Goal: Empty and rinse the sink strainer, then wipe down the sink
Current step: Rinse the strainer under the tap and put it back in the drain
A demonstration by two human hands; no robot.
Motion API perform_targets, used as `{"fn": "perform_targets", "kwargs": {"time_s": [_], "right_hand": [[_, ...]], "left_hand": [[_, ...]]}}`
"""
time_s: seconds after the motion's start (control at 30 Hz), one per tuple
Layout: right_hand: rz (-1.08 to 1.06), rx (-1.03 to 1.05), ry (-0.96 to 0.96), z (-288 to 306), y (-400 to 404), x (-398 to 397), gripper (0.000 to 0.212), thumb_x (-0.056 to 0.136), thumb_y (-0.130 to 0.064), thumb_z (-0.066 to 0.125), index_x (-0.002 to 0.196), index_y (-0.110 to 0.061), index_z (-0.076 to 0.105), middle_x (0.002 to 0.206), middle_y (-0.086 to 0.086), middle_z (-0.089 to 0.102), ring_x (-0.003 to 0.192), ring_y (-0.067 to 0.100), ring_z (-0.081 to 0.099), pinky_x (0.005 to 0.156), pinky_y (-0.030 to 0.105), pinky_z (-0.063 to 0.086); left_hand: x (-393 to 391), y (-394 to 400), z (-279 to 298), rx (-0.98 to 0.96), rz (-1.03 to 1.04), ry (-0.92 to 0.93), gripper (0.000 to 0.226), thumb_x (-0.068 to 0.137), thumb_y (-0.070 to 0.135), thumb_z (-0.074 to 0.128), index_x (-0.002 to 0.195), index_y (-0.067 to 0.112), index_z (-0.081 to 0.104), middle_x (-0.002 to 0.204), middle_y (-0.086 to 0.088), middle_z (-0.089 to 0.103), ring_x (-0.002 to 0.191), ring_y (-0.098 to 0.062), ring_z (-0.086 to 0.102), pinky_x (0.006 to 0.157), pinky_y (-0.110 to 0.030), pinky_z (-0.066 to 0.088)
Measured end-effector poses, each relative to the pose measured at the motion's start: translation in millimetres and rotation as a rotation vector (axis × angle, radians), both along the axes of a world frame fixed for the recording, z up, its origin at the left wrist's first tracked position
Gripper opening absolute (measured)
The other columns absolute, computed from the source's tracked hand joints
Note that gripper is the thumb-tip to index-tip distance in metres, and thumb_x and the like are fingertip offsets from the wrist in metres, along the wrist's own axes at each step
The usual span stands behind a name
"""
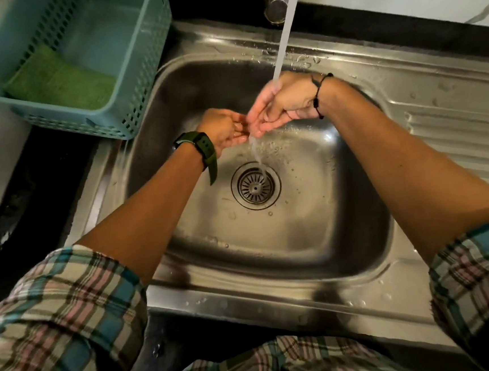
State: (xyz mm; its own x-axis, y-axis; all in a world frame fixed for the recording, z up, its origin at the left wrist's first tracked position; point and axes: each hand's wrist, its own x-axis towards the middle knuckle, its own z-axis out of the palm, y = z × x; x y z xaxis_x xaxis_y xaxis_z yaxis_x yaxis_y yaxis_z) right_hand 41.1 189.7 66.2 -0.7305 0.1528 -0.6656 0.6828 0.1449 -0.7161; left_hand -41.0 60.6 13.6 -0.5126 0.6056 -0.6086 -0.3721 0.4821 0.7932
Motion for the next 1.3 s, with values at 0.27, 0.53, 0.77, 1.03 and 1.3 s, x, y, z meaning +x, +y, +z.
{"fn": "perform_targets", "kwargs": {"time_s": [0.27, 0.53, 0.77, 1.03, 1.3], "right_hand": [[-0.039, 0.139, 0.116, 8.3, -2.1, -6.0, 0.039, 0.079, 0.021, 0.04, 0.101, 0.001, 0.064, 0.106, 0.024, 0.066, 0.097, 0.028, 0.067, 0.085, 0.033, 0.053], [-0.1, 0.046, 0.012, 7.9, 4.2, 1.9, 0.031, 0.085, 0.015, 0.042, 0.105, 0.004, 0.062, 0.102, 0.019, 0.066, 0.095, 0.026, 0.068, 0.082, 0.029, 0.057], [-0.585, -0.323, 0.099, -9.9, -9.2, -4.4, 0.03, 0.089, 0.014, 0.03, 0.096, 0.003, 0.057, 0.099, 0.018, 0.059, 0.096, 0.029, 0.061, 0.076, 0.027, 0.055], [-0.614, -0.506, 0.065, -26.8, -23.2, -11.5, 0.043, 0.085, 0.022, 0.026, 0.118, 0.009, 0.051, 0.124, 0.026, 0.055, 0.115, 0.037, 0.056, 0.074, 0.031, 0.058], [-0.544, -0.341, 0.038, -23.6, -11.7, -0.7, 0.044, 0.081, 0.026, 0.023, 0.092, 0.006, 0.06, 0.088, 0.02, 0.062, 0.084, 0.028, 0.064, 0.067, 0.026, 0.06]], "left_hand": [[7.8, 8.9, 14.0, 0.056, 0.022, -0.179, 0.029, 0.094, 0.002, 0.033, 0.105, 0.0, 0.06, 0.083, -0.012, 0.067, 0.077, -0.022, 0.067, 0.071, -0.03, 0.057], [3.1, -3.8, 19.5, -0.2, -0.243, 0.014, 0.033, 0.09, -0.007, 0.03, 0.109, -0.004, 0.058, 0.087, -0.015, 0.065, 0.074, -0.02, 0.063, 0.076, -0.03, 0.052], [-13.9, -2.6, 30.8, -0.137, -0.006, 0.058, 0.037, 0.096, 0.009, 0.025, 0.12, -0.002, 0.051, 0.122, -0.019, 0.059, 0.103, -0.025, 0.059, 0.089, -0.031, 0.047], [-12.9, -17.8, 31.4, -0.153, 0.05, 0.081, 0.036, 0.096, 0.009, 0.028, 0.118, -0.004, 0.053, 0.108, -0.017, 0.064, 0.092, -0.023, 0.063, 0.076, -0.027, 0.05], [-14.4, -27.6, 27.5, -0.198, 0.036, 0.068, 0.036, 0.094, 0.007, 0.027, 0.116, -0.003, 0.054, 0.118, -0.021, 0.061, 0.106, -0.029, 0.06, 0.083, -0.03, 0.048]]}}
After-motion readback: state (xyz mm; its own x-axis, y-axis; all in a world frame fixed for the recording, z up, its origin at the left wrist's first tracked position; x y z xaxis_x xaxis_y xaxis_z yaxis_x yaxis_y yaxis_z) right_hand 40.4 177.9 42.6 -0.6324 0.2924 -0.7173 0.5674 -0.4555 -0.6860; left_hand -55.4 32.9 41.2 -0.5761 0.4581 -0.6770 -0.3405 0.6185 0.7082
